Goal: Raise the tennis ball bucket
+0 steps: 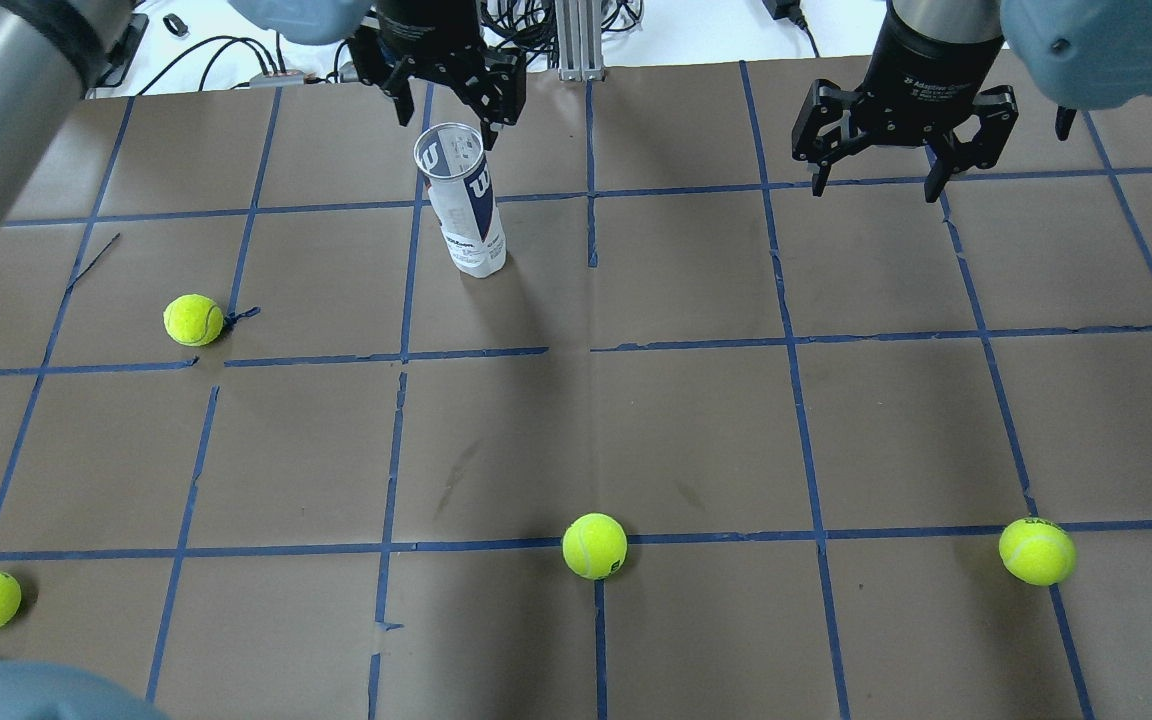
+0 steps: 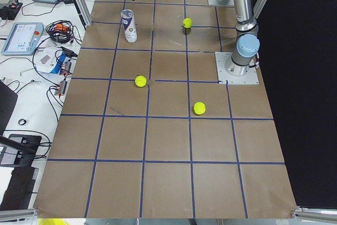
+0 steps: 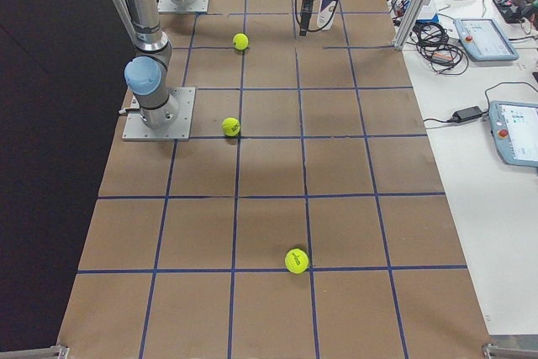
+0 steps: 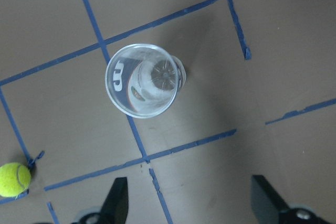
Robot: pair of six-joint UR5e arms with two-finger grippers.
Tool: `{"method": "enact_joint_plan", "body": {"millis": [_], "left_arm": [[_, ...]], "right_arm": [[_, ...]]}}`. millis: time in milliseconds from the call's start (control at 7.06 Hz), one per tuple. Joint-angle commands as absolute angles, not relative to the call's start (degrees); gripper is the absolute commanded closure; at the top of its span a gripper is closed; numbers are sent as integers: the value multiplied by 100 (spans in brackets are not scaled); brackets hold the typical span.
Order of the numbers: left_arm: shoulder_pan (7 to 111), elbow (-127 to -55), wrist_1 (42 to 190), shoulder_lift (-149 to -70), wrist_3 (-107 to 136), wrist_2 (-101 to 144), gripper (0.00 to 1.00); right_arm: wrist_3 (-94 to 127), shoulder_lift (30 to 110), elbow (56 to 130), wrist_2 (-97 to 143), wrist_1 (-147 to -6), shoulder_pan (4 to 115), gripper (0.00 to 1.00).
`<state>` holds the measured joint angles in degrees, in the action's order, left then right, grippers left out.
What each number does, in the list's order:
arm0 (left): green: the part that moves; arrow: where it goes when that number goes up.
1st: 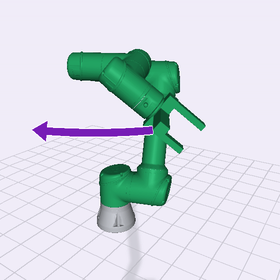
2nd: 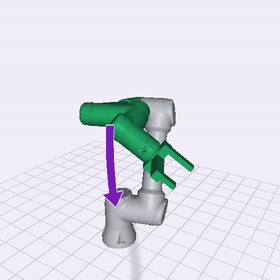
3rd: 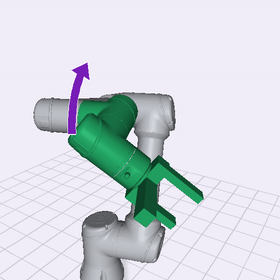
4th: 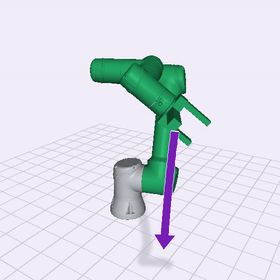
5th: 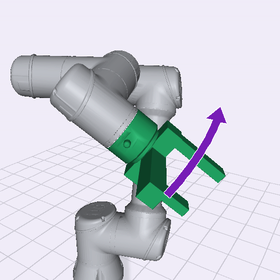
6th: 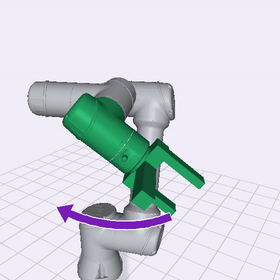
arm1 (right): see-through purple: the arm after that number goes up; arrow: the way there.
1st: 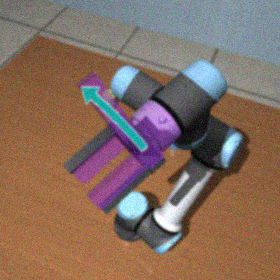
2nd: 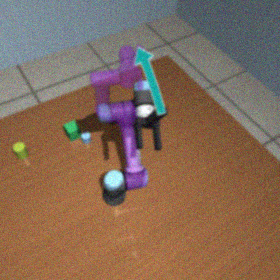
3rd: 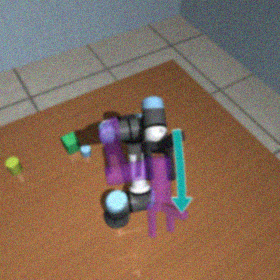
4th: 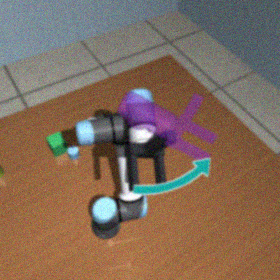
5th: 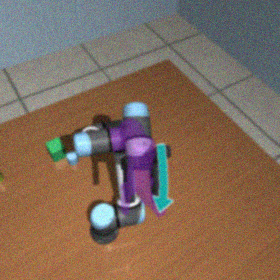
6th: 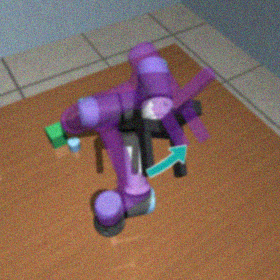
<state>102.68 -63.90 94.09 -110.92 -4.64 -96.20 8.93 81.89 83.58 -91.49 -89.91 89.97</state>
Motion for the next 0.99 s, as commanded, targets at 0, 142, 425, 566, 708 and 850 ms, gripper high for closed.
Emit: {"method": "enact_joint_plan", "body": {"millis": [0, 142, 425, 566, 708, 850], "left_arm": [[9793, -6626, 9694, -10592, -231, -9197, 5], [9565, -6766, 9781, -10399, -107, -9089, 3], [9335, -7571, 10064, -9803, -79, -9053, 3], [9203, -8063, 9881, -9452, 43, -9053, 0], [9167, -8364, 9801, -9213, 53, -9053, 0], [9150, -8463, 9800, -9089, 88, -9035, 0]], "right_arm": [[888, 8183, 8358, -9149, -8991, 8991, 0], [888, 8183, 8358, -9149, -8991, 8991, 0], [879, 8183, 8358, -9150, -8991, 8983, 0], [844, 8183, 8358, -9149, -9000, 8982, 0], [844, 8183, 8358, -9149, -9009, 8982, 0], [844, 8183, 8367, -9149, -9009, 8982, 0]]}}
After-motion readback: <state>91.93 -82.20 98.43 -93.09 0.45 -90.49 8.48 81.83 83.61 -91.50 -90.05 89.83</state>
